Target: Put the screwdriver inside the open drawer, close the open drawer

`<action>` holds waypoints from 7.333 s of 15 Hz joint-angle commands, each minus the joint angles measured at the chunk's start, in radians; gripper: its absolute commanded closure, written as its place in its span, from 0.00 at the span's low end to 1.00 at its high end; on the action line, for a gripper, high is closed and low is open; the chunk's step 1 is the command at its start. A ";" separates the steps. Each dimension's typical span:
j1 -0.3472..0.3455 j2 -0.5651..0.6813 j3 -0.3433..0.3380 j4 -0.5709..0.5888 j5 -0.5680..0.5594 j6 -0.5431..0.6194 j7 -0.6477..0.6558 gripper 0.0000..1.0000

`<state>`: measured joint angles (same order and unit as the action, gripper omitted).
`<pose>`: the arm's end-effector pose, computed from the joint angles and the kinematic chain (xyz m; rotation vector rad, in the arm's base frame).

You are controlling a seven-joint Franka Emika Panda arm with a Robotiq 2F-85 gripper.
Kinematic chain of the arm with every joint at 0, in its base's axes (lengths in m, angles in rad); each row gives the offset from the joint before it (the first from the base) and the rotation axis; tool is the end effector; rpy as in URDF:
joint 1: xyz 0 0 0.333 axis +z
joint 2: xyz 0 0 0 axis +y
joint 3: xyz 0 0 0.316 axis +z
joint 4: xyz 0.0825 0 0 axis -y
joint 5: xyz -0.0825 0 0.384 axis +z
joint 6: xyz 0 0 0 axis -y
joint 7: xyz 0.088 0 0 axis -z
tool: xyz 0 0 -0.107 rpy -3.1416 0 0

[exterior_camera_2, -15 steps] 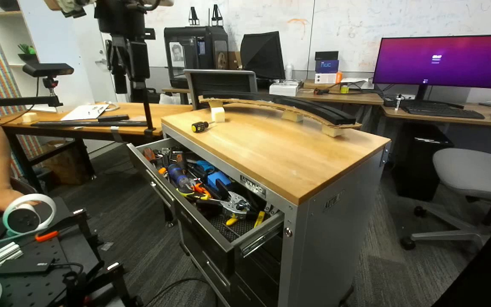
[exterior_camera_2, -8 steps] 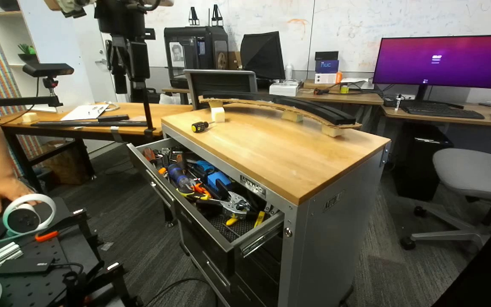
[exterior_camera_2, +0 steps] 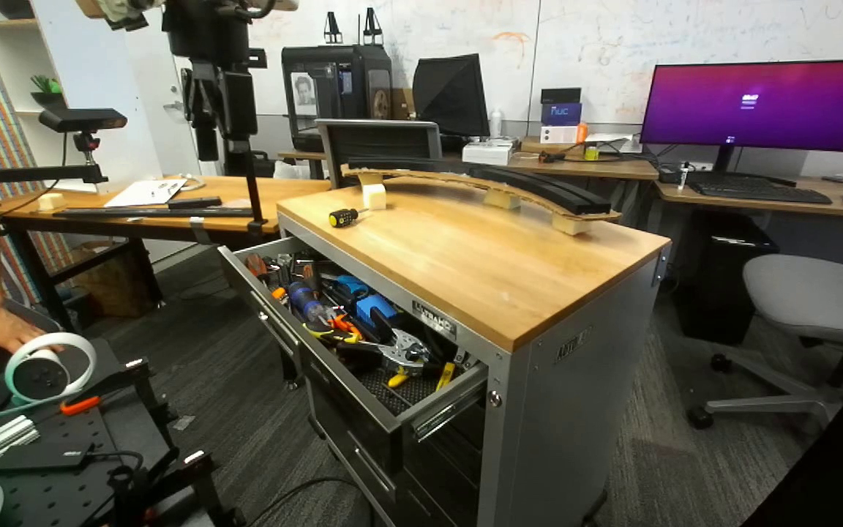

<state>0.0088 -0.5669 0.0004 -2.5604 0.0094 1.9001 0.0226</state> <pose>0.3616 0.0040 0.4468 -3.1310 0.0265 0.1465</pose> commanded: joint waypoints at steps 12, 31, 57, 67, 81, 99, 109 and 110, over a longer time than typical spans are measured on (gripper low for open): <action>0.125 0.594 0.217 0.209 -0.008 0.686 0.224 0.00; 0.066 0.831 0.232 0.417 0.174 0.639 -0.044 0.90; 0.208 0.593 0.205 0.081 -0.030 0.645 0.341 0.00; 0.296 0.755 0.084 0.096 -0.695 0.952 0.845 0.00; 0.442 0.921 -0.089 0.299 -1.115 0.997 1.345 0.01; 0.367 0.910 0.072 0.246 -0.911 0.842 0.958 0.86; 0.364 0.841 0.111 0.304 -0.886 0.635 0.779 0.00; 0.348 0.836 0.127 0.298 -0.829 0.617 0.744 0.00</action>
<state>0.3867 0.3034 0.0927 -2.2614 -0.8876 2.5748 0.8379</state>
